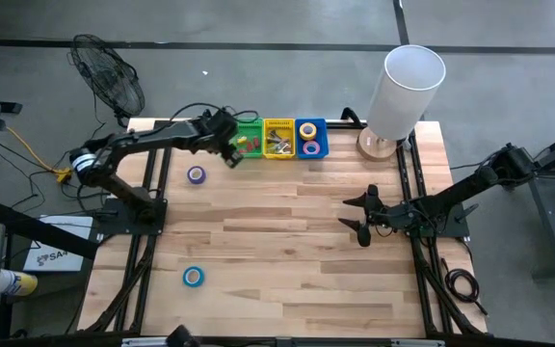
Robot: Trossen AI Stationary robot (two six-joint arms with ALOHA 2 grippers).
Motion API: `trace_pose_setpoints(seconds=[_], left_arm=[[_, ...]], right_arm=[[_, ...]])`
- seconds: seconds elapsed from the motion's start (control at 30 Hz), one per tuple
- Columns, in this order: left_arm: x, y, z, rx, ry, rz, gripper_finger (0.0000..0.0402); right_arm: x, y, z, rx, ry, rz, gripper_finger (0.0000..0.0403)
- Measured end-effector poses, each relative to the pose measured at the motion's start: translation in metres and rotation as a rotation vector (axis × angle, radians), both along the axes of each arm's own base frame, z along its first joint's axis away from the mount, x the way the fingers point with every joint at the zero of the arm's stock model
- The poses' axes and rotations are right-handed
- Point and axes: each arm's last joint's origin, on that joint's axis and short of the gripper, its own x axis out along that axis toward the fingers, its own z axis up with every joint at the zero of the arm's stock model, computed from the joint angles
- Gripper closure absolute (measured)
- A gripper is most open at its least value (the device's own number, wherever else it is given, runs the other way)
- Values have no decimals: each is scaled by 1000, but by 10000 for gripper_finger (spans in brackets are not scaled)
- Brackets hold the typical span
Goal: Pick and place Stapler, Stapler remover, tape
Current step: Put the violet tape into the blue bin
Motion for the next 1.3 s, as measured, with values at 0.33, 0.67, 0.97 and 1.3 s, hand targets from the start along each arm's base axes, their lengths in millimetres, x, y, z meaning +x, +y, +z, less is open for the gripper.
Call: trace_pose_setpoints(seconds=[0.33, 0.67, 0.97, 1.3], left_arm=[[-35, -26, 0, -222, 210, 137, 236], [-60, -39, -41, -197, 371, 290, 236], [-64, -41, -49, -175, 370, 322, 236], [-64, -40, -49, -175, 361, 338, 236]], right_arm=[[0, 0, 0, -1, 0, -2, 111], [0, 0, 0, -2, 0, -4, 111], [0, 0, 0, 1, -1, -6, 111], [0, 0, 0, 2, -1, -5, 111]])
